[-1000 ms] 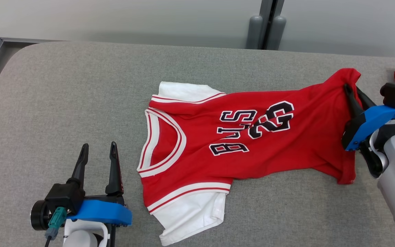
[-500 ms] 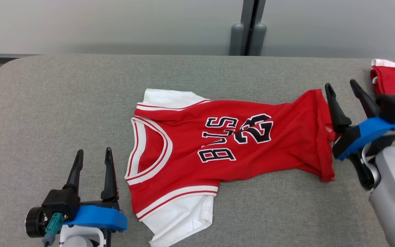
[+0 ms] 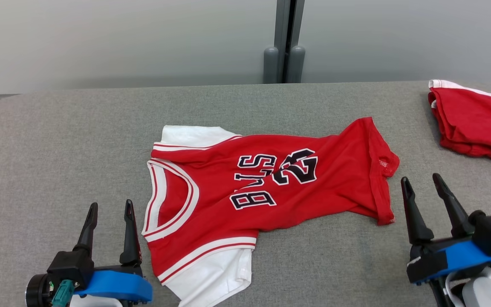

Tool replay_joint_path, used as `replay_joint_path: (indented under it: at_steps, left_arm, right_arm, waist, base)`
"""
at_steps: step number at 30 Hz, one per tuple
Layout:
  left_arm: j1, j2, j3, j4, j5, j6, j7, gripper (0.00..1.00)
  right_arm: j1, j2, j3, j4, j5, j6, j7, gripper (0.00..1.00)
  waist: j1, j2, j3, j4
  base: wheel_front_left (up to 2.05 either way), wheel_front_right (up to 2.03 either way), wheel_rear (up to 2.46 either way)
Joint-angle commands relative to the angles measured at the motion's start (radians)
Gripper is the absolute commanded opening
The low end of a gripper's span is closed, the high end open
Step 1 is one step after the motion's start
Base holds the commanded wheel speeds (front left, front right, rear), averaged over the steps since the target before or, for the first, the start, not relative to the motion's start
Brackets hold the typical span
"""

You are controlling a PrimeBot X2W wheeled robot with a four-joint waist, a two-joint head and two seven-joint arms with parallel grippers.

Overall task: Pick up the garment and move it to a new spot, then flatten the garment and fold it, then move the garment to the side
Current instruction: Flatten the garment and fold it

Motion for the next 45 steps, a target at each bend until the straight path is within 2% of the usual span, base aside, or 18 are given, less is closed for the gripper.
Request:
replay_joint_path:
  at_steps: [1,7,14,22,32,45]
  left_arm:
    - [0.002,0.000,0.004,-0.003,0.006,-0.006,-0.004,1.00]
    - [0.005,0.000,0.004,-0.003,0.011,-0.009,-0.004,1.00]
    - [0.011,0.000,0.000,-0.006,0.012,-0.002,-0.004,1.00]
    - [0.004,0.000,-0.023,0.027,0.040,-0.014,-0.004,1.00]
    - [0.003,0.001,-0.091,0.168,0.101,-0.034,-0.004,1.00]
    - [-0.016,0.000,-0.116,0.333,0.063,-0.045,-0.004,1.00]
  right_arm:
    - [0.026,0.011,-0.005,-0.016,-0.008,0.000,-0.003,1.00]
    - [0.152,0.076,-0.036,-0.104,-0.054,0.000,-0.003,1.00]
    - [0.199,0.120,-0.051,-0.132,-0.083,0.000,-0.003,1.00]
    - [0.172,0.123,-0.046,-0.125,-0.093,0.000,-0.003,1.00]
    - [0.159,0.120,-0.037,-0.104,-0.083,0.000,-0.003,1.00]
    - [0.154,0.123,-0.037,-0.088,-0.071,0.000,-0.003,1.00]
  waist:
    - [0.0001,0.0000,-0.002,0.000]
    - [0.0001,0.0000,-0.007,0.006]
    - [0.0001,0.0000,0.000,0.008]
    - [0.0001,0.0000,0.001,0.009]
    - [0.0001,0.0000,0.015,0.003]
    - [0.0001,0.0000,0.030,-0.020]
  base:
    - [0.00,0.00,0.00]
    - [0.00,0.00,0.00]
    - [0.00,0.00,0.00]
    - [0.00,0.00,0.00]
    - [0.00,0.00,0.00]
    - [0.00,0.00,0.00]
